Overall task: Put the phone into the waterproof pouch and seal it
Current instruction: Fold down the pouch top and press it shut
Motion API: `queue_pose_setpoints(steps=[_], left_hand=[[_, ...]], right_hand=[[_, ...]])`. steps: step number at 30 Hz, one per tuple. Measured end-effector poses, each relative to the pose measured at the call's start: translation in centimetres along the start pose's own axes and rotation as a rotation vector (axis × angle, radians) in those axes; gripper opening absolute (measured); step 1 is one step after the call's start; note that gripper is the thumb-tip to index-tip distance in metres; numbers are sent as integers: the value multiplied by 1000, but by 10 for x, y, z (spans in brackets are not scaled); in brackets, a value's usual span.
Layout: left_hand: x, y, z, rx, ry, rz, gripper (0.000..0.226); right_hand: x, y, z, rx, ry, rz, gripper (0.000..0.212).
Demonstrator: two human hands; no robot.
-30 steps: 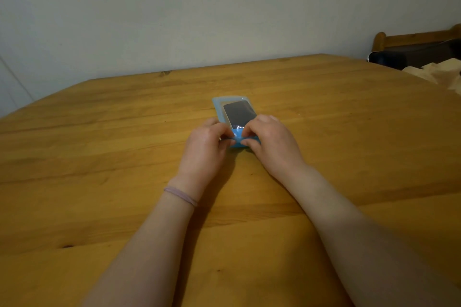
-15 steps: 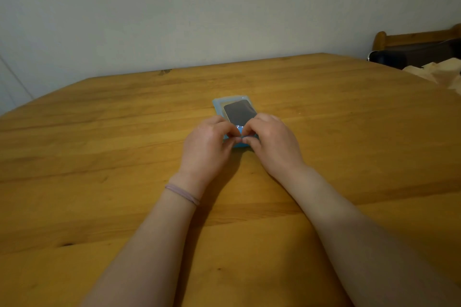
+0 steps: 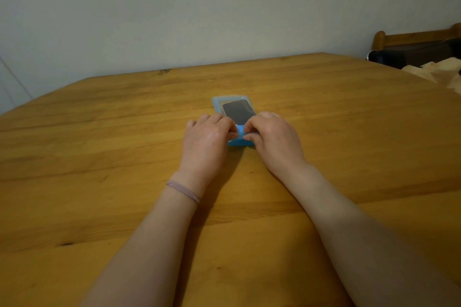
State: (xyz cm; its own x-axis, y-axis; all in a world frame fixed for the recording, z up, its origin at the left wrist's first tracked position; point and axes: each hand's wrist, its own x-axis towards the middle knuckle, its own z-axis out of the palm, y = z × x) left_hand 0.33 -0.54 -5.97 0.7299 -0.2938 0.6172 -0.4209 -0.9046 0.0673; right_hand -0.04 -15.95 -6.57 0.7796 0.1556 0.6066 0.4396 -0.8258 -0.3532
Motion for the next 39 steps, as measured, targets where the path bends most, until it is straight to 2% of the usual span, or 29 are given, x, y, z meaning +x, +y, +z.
queue_pose_setpoints(steps=[7,12,18,23,28,32,39], left_hand=[[-2,-1,-2,17,2,34,10],[-1,-3,-3,54,11,-29,8],[-1,-5,-5,78,-6,-63,12],[-2,-4,-5,63,-10,-77,7],[-3,-1,-4,65,-1,2,4],[-3,-5,-3,87,2,-48,8],[-5,-3,0,14,-26,-83,11]], right_hand=[[-1,2,-1,29,-3,22,4],[2,6,-5,20,-6,55,15],[2,7,-9,-22,-15,40,10],[1,7,-8,-27,-3,20,9],[-1,7,-3,47,-14,2,11],[2,11,-5,114,-15,59,20],[1,13,-6,131,14,83,9]])
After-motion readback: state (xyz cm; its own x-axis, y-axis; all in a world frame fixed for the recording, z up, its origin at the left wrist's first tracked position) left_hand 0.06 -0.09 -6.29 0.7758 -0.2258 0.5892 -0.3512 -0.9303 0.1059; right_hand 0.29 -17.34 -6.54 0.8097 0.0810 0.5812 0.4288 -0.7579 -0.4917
